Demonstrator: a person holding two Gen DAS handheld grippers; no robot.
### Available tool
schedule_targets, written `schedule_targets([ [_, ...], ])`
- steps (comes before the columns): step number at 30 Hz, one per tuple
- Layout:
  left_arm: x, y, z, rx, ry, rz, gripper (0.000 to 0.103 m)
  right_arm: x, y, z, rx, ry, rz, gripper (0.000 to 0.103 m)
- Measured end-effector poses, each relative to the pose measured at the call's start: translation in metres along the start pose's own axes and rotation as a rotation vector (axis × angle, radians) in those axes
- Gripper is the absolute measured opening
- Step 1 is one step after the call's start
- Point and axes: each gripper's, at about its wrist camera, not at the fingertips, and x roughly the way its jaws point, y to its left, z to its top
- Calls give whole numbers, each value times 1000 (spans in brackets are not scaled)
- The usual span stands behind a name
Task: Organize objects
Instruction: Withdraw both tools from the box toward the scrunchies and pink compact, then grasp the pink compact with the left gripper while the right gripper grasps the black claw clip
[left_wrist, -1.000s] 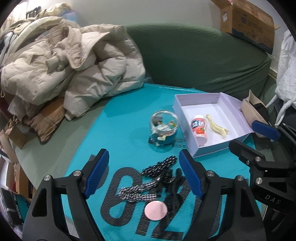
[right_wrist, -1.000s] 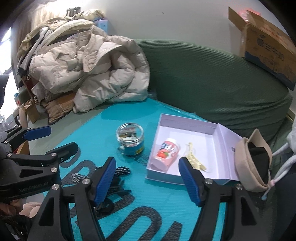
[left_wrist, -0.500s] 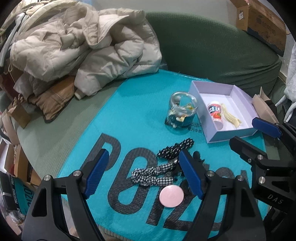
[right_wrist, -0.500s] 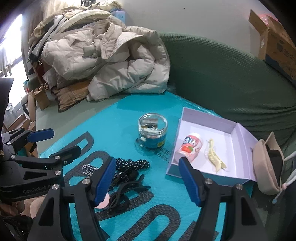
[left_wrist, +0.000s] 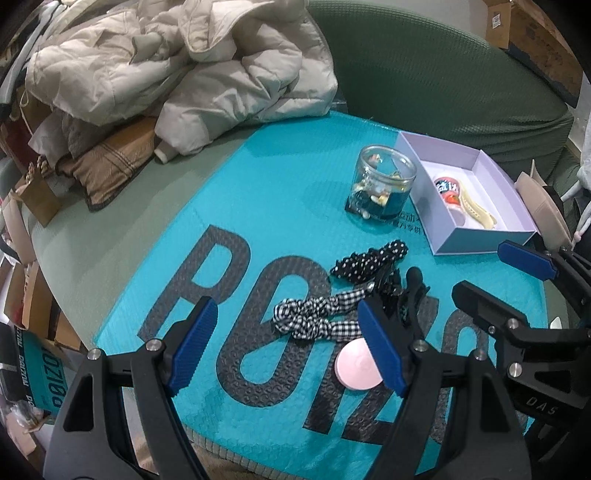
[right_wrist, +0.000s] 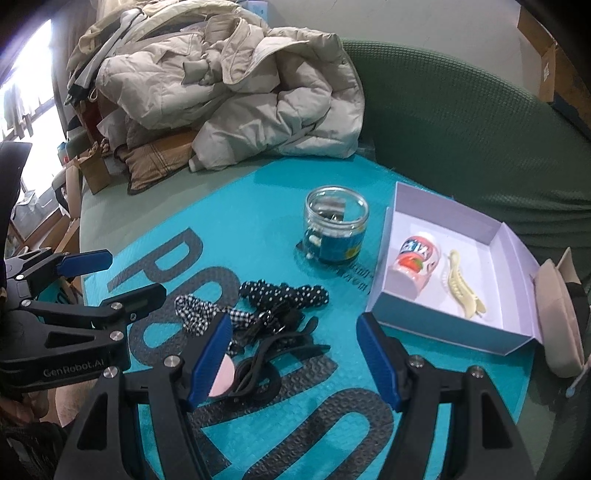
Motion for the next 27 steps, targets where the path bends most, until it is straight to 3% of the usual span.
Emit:
schedule_targets([
  [27, 47, 5, -43, -19, 115, -23, 77, 50, 8, -33, 36, 109, 29, 71],
])
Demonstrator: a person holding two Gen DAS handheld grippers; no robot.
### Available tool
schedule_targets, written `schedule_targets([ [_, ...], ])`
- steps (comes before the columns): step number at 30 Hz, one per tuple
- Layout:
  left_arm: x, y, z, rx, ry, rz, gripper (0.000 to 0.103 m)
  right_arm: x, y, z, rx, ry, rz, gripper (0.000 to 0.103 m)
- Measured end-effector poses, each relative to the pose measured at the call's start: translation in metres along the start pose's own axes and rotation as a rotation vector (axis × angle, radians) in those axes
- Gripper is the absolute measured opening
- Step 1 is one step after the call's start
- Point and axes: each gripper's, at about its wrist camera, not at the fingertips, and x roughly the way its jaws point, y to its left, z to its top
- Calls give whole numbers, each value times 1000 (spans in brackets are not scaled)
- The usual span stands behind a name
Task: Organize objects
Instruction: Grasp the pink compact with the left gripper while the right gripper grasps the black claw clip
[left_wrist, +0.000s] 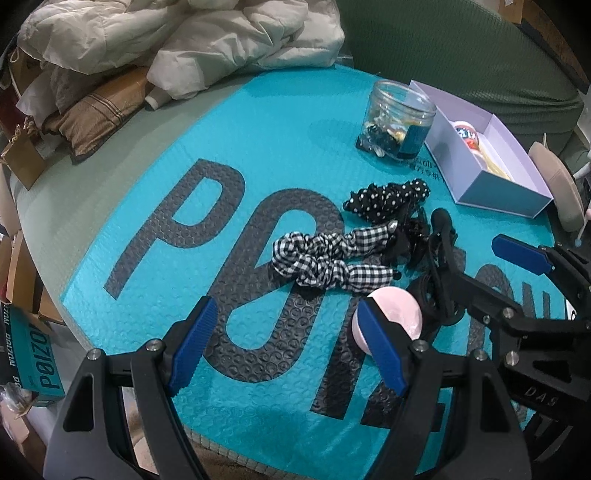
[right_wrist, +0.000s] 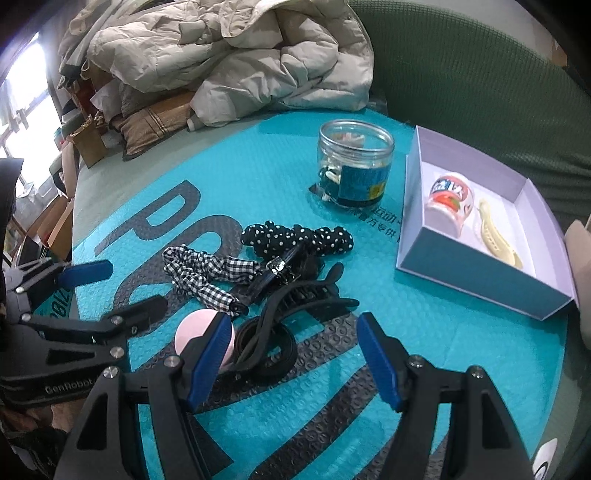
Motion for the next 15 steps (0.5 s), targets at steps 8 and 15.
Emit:
schedule_targets([
  [8, 10, 3, -3, -18, 29, -17, 77, 16, -5, 2, 53, 15, 23, 71],
  [15, 15, 3, -2, -19, 40, -28, 77, 27, -11, 5, 111, 28, 42, 56],
])
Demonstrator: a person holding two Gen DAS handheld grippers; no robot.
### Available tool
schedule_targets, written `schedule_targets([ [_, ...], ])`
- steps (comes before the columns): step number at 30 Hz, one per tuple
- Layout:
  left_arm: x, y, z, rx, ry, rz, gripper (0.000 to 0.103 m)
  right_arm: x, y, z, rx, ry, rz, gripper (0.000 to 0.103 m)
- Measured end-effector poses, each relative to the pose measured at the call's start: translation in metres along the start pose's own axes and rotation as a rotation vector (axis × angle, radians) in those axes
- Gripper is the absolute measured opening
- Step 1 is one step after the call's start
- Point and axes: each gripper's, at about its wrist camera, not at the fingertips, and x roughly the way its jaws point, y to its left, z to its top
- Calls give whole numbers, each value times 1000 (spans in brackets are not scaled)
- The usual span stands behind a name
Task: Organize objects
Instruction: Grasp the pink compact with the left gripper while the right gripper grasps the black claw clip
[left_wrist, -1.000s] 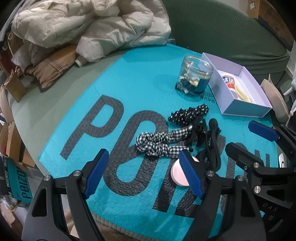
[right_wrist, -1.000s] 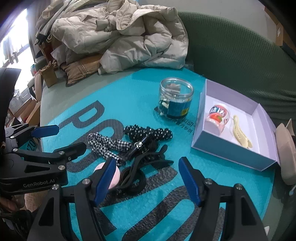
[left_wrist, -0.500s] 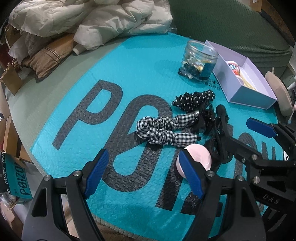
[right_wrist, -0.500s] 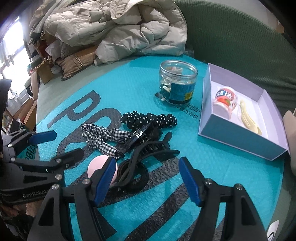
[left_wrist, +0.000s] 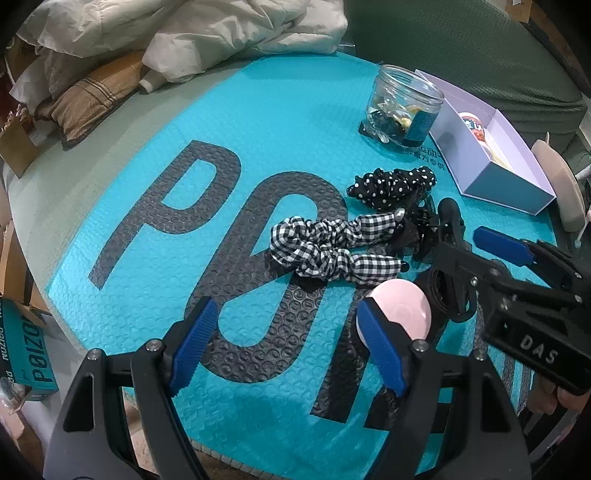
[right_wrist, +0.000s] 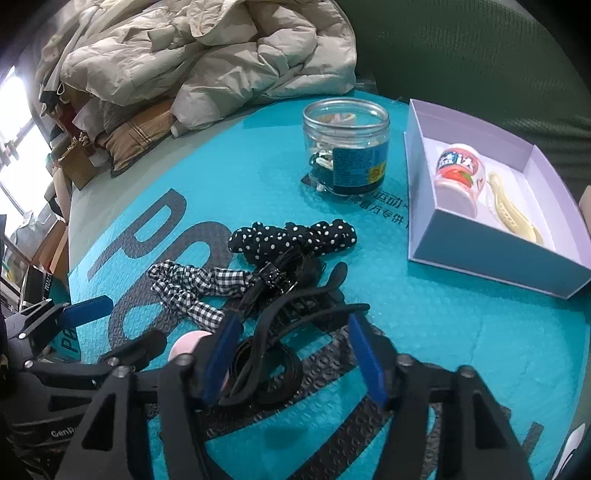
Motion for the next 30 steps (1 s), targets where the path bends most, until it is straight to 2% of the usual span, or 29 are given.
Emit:
schedule_targets([
  [2, 1, -1, 1, 1, 3, -4, 77, 2, -1, 0, 5, 9, 16, 41],
  [3, 2, -2, 1, 1, 5, -7, 77, 3, -2, -1, 6, 12, 30, 38],
  [5, 3, -4, 1, 1, 9, -12, 77, 2, -3, -2, 10, 0, 46, 22],
  [7, 4, -7, 0, 2, 14, -22, 77, 0, -3, -3, 2, -13, 48, 18],
  [16, -2, -30, -5, 52, 10, -68, 77, -19, -12, -11, -14, -39, 63, 15],
  [22, 2, -50, -12, 124, 19, -64, 77, -31, -22, -22, -18, -36, 62, 15],
  [30, 7, -63, -19, 159, 25, -61, 77, -38, -30, -38, -24, -24, 56, 15],
])
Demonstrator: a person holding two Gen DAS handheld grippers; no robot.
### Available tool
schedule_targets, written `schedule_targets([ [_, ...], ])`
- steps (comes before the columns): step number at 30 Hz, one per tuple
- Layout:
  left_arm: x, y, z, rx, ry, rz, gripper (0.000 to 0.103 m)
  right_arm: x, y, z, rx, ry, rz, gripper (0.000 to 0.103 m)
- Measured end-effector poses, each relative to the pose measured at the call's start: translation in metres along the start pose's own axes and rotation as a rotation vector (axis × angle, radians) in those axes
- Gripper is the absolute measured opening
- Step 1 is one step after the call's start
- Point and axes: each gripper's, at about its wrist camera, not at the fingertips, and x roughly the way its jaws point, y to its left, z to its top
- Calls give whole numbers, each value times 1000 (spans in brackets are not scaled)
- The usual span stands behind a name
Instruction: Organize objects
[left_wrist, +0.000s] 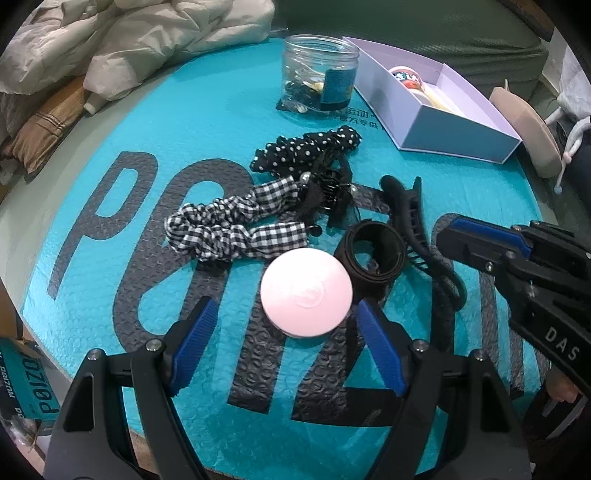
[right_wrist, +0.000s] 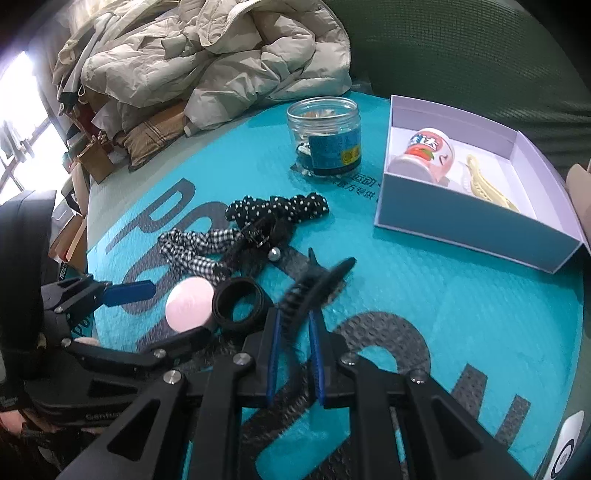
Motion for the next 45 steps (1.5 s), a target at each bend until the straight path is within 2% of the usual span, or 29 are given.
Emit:
schedule_targets([
  [7, 8, -5, -2, 19, -14, -4, 77, 3, 0, -9, -15, 14, -15, 15],
  [9, 9, -3, -2, 9, -20, -5, 77, 4, 3, -8, -27, 11, -17, 22],
  [11, 11, 0, -2, -4, -30, -9, 77, 6, 5, -8, -33, 13, -20, 45],
  [13, 12, 4, -2, -26, -39, -16, 77, 9, 6, -8, -35, 16, -17, 47],
  [18, 13, 9, -5, -39, -72, -20, 74, 18, 11, -10, -54, 23, -30, 47],
  [23, 13, 7, -5, -12, -95, -18, 65, 25, 11, -9, -57, 26, -41, 47],
  [28, 11, 6, -7, -3, -115, -25, 51, 32, 11, -7, -58, 32, -41, 47],
  [30, 11, 6, -7, -3, -118, -22, 49, 35, 11, -7, -58, 37, -42, 47],
  [33, 11, 7, -8, -6, -120, -29, 49, 37, 12, -6, -59, 33, -43, 38],
  [34, 10, 7, -8, -6, -120, -28, 49, 37, 13, -6, -62, 34, -41, 26],
  [35, 10, 7, -8, -5, -120, -28, 49, 38, 14, -6, -62, 36, -41, 21],
  [45, 7, 9, -12, -26, -113, -34, 49, 31, 17, -8, -78, 37, -43, 18],
])
